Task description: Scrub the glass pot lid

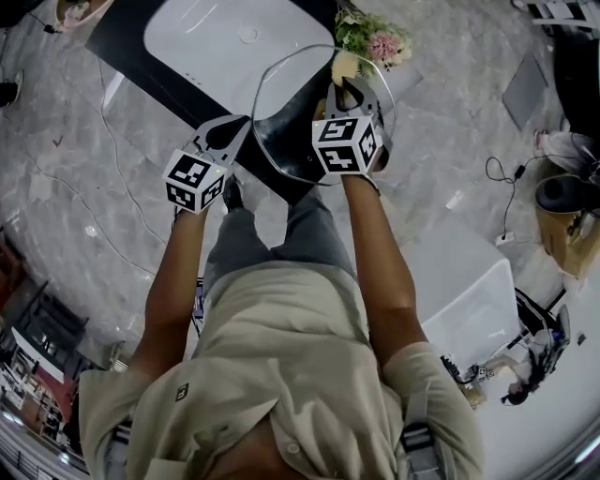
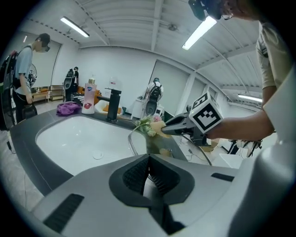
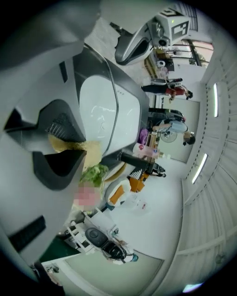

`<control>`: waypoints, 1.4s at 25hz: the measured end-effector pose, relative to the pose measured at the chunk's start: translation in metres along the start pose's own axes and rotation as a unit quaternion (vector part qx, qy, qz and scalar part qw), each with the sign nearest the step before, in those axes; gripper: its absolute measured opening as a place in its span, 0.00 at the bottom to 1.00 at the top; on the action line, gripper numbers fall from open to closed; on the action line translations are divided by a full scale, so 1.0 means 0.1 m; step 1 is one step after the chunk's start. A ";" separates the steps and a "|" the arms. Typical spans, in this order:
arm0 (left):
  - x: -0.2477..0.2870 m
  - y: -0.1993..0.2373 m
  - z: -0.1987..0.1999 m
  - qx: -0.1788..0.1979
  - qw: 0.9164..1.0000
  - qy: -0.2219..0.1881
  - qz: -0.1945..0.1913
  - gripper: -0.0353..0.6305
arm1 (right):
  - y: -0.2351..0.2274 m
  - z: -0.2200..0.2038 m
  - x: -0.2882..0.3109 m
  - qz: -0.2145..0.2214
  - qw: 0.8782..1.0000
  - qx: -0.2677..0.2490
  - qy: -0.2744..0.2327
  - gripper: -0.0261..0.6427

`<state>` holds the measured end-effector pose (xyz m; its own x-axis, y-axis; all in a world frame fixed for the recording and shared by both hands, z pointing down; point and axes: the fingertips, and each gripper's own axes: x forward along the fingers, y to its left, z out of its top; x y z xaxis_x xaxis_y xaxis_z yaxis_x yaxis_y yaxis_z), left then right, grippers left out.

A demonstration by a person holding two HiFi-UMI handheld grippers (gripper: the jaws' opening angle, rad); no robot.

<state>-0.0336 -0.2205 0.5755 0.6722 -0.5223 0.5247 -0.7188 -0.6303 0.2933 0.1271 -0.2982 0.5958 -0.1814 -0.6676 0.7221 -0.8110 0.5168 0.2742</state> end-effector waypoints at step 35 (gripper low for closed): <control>0.23 -0.03 -0.09 0.000 1.000 0.015 0.008 0.08 | -0.54 -0.45 -0.18 0.044 0.998 -0.016 0.040 0.13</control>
<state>-0.0176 -0.2254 0.5944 0.6546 -0.5156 0.5528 -0.7297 -0.6220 0.2840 0.1991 -0.2897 0.5962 -0.2058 -0.5751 0.7918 -0.7760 0.5889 0.2260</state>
